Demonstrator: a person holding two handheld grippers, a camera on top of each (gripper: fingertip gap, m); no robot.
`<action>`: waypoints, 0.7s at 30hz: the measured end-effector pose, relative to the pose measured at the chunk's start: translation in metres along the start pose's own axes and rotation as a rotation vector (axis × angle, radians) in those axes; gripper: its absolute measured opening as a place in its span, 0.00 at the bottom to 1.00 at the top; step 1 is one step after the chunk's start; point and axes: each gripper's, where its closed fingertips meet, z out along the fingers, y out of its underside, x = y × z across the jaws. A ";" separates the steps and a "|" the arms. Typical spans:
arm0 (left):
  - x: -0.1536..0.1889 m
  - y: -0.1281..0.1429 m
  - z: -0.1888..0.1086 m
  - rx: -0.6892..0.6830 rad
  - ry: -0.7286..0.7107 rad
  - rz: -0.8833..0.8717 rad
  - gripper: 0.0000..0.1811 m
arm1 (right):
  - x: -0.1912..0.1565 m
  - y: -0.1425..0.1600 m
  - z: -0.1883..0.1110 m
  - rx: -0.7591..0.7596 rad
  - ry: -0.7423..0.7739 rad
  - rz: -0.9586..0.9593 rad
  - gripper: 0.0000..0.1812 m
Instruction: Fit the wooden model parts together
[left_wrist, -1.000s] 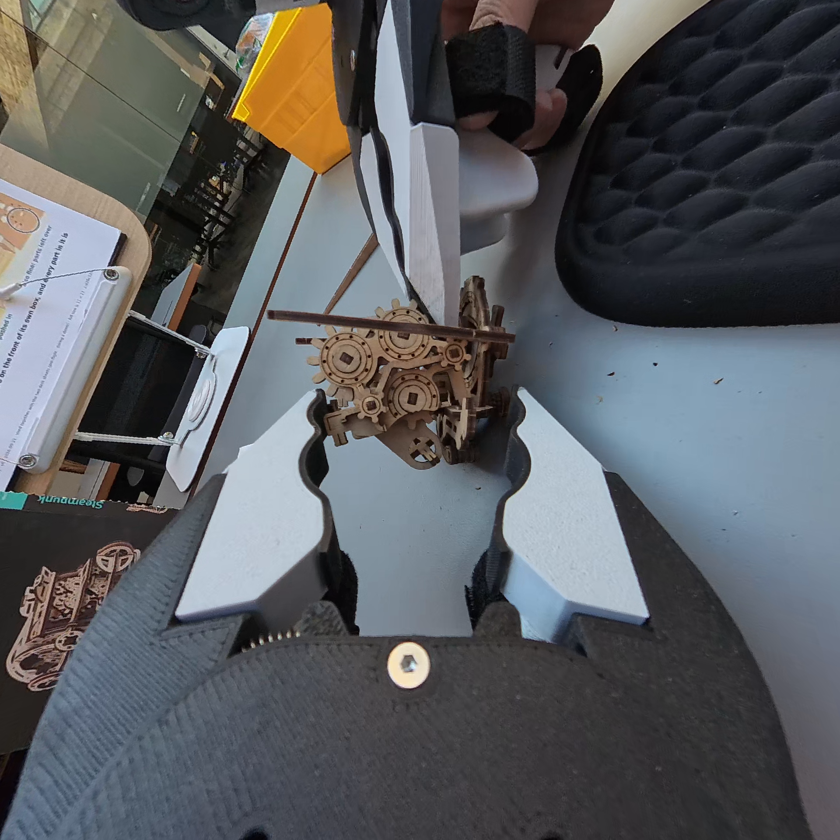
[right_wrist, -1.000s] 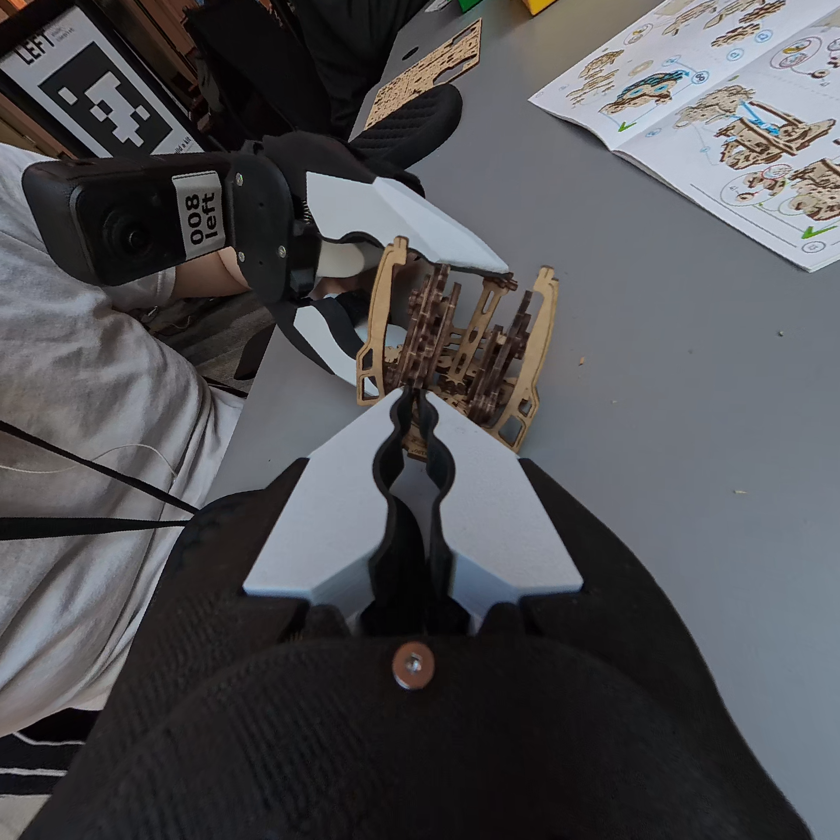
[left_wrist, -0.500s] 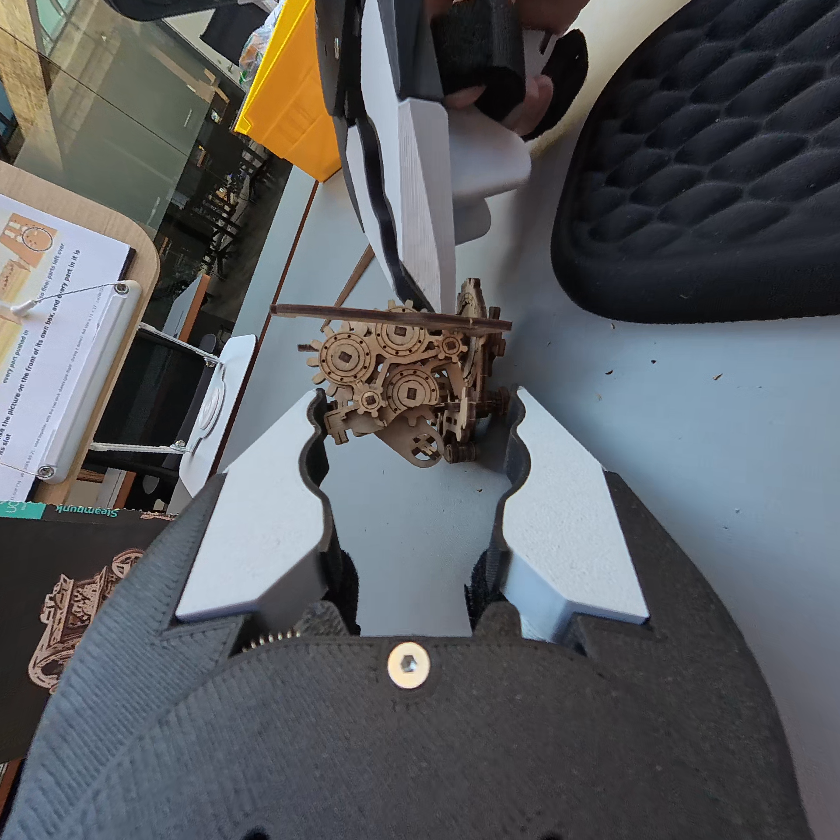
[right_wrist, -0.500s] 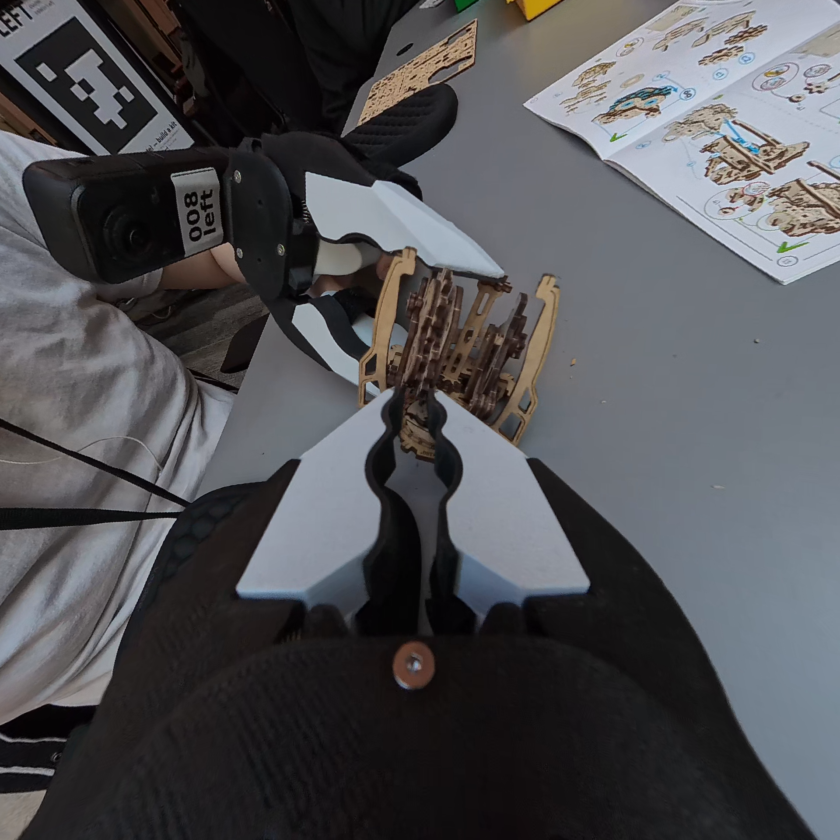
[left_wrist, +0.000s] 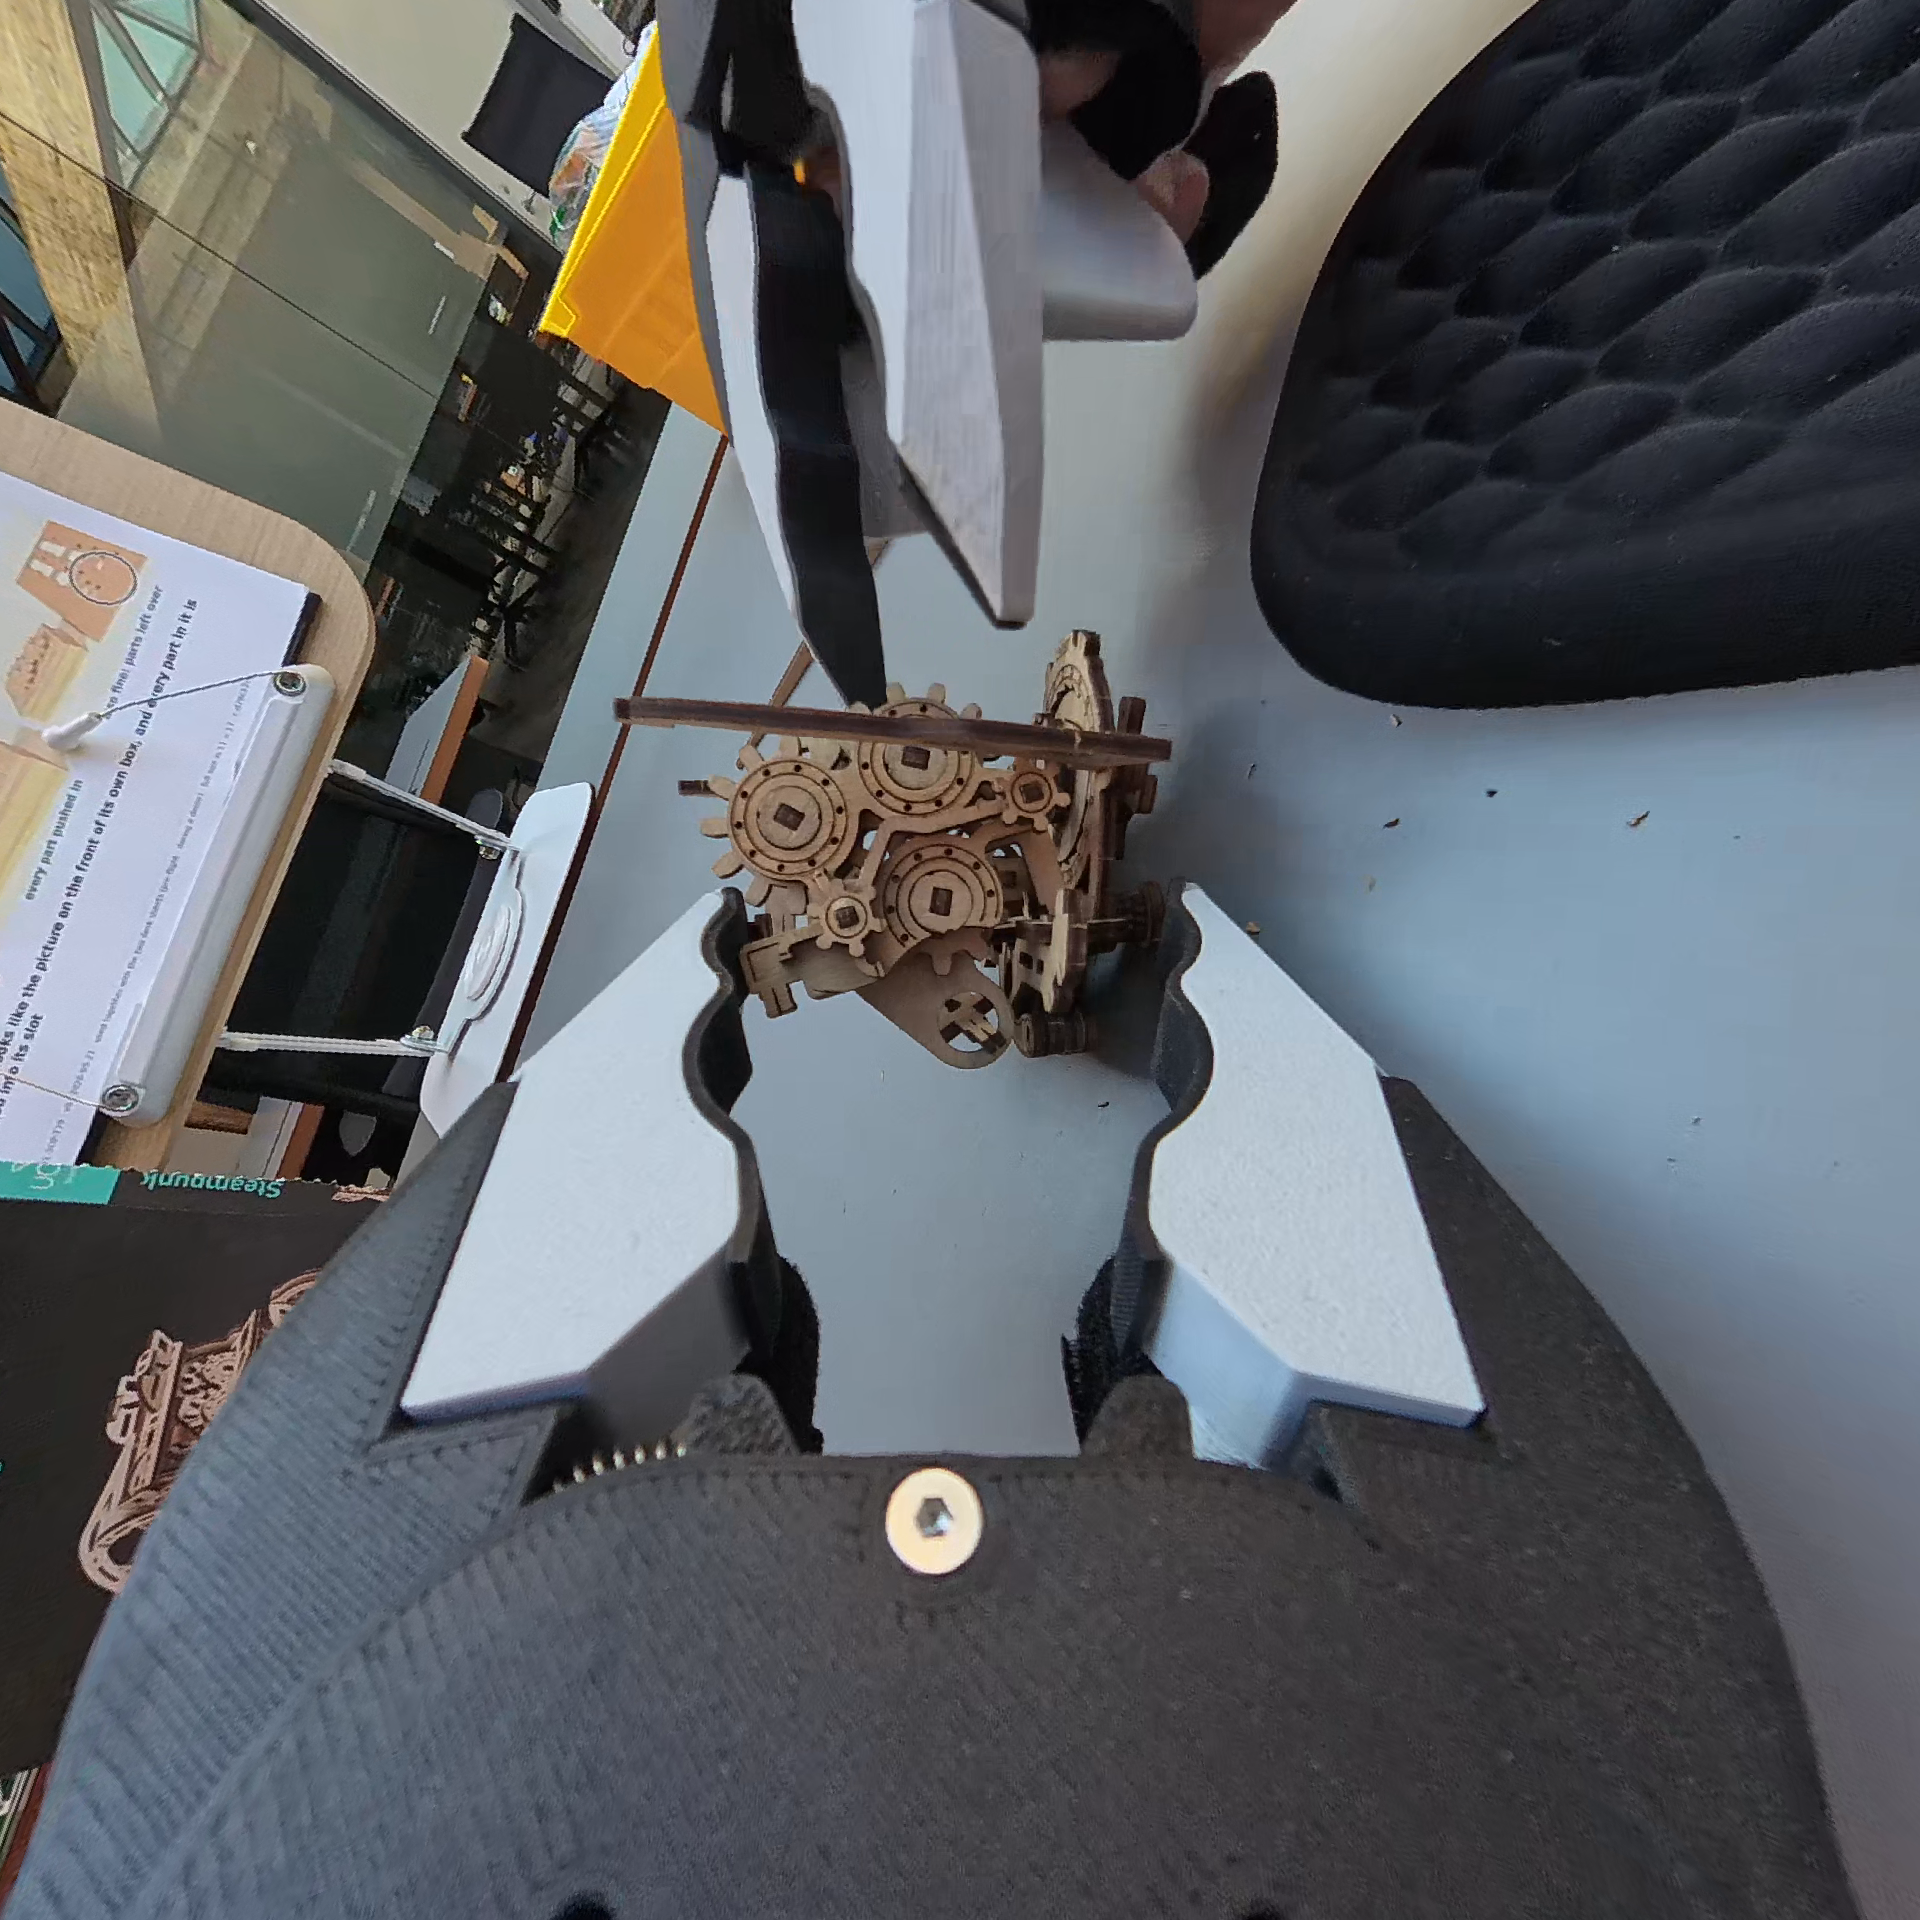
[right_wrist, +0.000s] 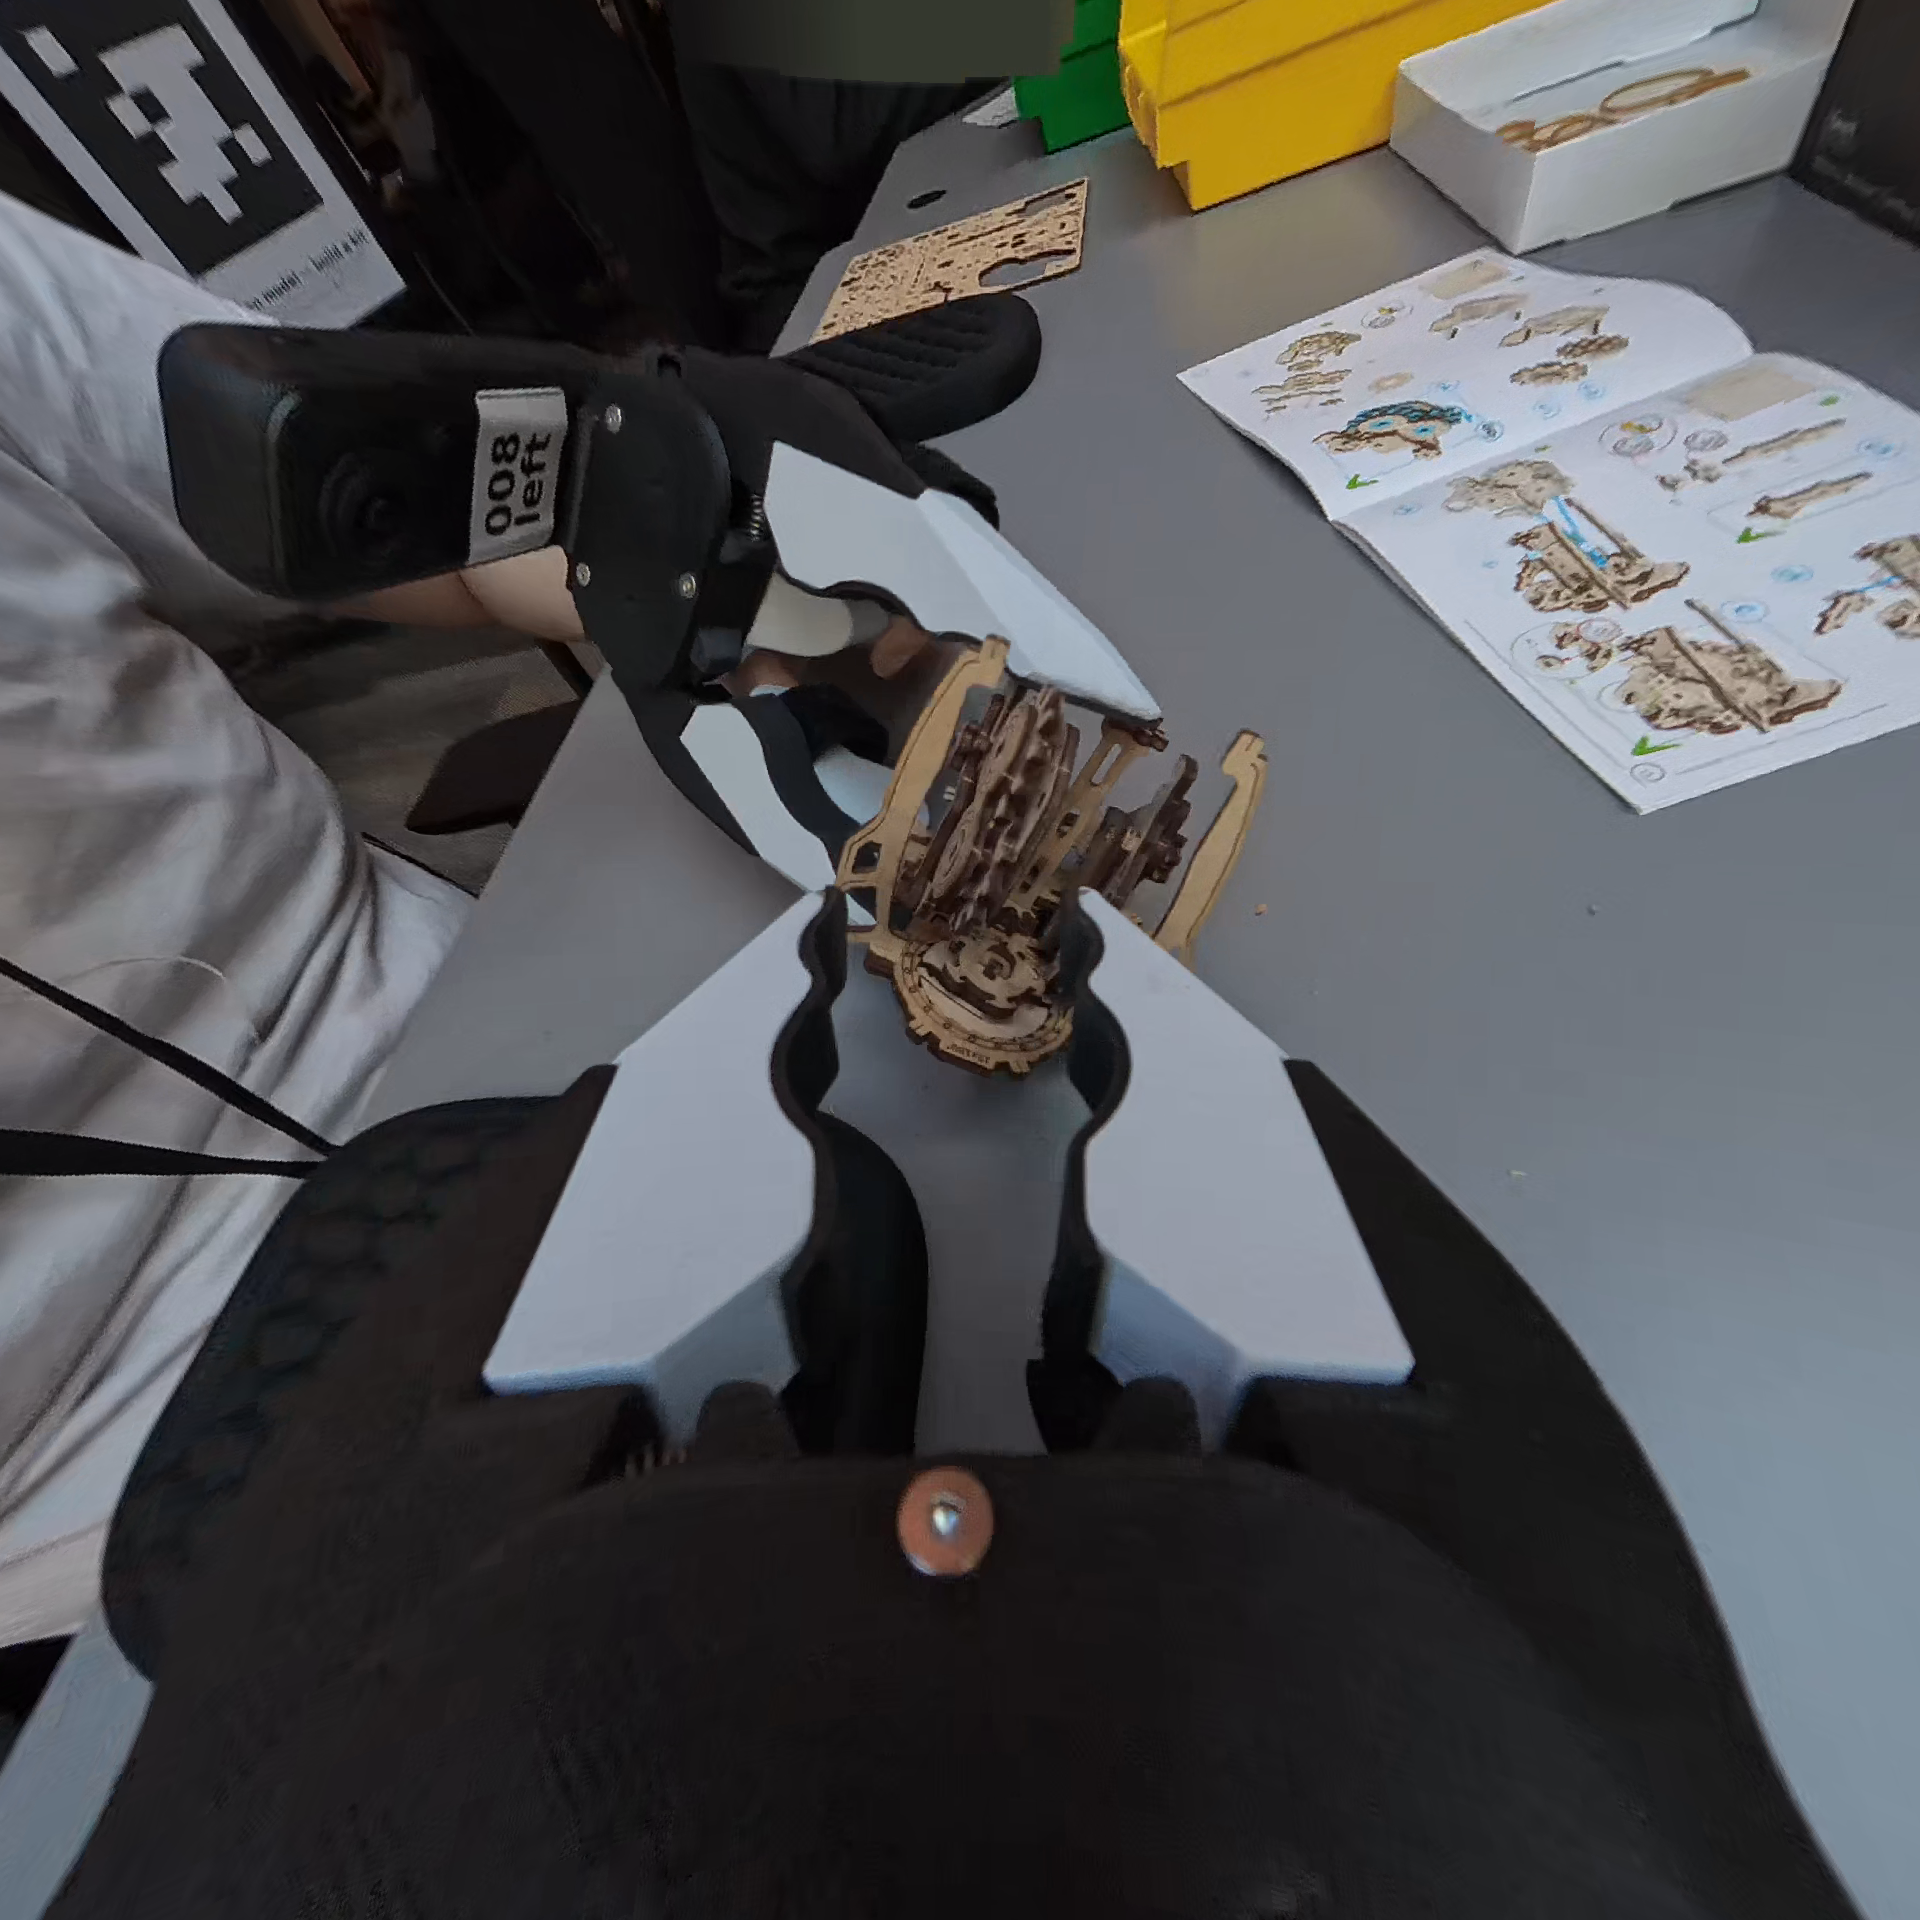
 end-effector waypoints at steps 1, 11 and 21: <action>0.000 0.001 -0.001 0.001 -0.001 0.003 0.43 | -0.002 -0.001 0.001 0.004 0.032 -0.064 0.23; -0.003 0.003 -0.003 0.007 -0.019 0.040 0.43 | 0.002 -0.003 0.010 -0.013 0.215 -0.237 0.28; -0.003 0.003 -0.003 0.005 -0.041 0.069 0.43 | 0.000 0.004 0.015 -0.026 0.142 -0.173 0.16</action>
